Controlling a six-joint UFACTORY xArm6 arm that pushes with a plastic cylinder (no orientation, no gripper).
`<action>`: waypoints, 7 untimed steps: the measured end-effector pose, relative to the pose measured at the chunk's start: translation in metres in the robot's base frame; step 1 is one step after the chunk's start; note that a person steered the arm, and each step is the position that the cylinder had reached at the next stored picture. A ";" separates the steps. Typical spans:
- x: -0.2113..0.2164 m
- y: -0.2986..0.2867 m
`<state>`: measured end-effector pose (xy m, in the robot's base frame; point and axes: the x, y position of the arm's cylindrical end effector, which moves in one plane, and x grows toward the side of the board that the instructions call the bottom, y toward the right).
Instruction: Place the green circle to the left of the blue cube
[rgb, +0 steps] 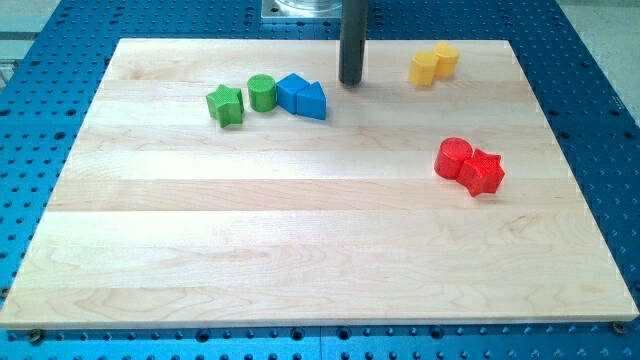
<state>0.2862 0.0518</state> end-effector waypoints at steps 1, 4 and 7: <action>0.028 0.000; 0.045 -0.033; 0.052 -0.033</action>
